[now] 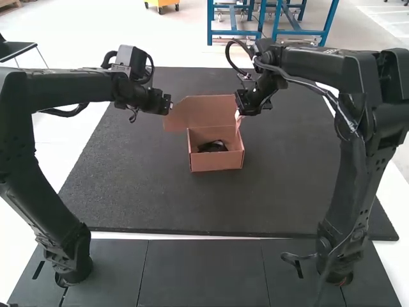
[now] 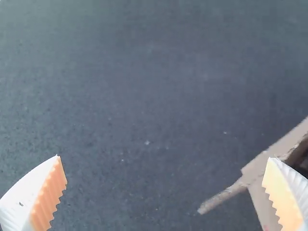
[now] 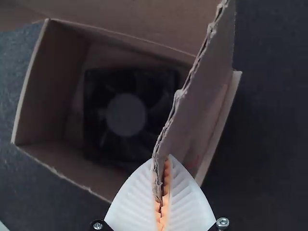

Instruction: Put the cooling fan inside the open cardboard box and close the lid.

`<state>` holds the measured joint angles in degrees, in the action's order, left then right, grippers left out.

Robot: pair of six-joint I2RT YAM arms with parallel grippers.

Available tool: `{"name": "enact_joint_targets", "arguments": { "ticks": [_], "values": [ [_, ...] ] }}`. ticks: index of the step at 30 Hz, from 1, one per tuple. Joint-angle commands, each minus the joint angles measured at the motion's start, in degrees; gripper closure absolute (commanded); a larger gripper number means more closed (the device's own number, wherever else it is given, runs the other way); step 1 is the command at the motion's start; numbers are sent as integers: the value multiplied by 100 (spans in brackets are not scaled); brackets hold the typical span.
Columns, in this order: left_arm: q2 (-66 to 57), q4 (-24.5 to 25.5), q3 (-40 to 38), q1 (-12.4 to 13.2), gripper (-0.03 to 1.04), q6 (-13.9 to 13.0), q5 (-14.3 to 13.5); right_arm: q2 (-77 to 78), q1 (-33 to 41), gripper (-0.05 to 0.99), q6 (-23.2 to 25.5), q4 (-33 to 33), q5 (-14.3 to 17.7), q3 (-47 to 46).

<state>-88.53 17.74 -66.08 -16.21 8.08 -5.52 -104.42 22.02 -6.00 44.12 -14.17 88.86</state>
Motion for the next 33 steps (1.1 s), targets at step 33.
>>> {"name": "enact_joint_targets", "arguments": {
  "ticks": [33],
  "values": [
    [-252, -86, -36, -524, 5, -43, 235, 344, 83, 96, -15, 27, -226, -18]
  ]
}}
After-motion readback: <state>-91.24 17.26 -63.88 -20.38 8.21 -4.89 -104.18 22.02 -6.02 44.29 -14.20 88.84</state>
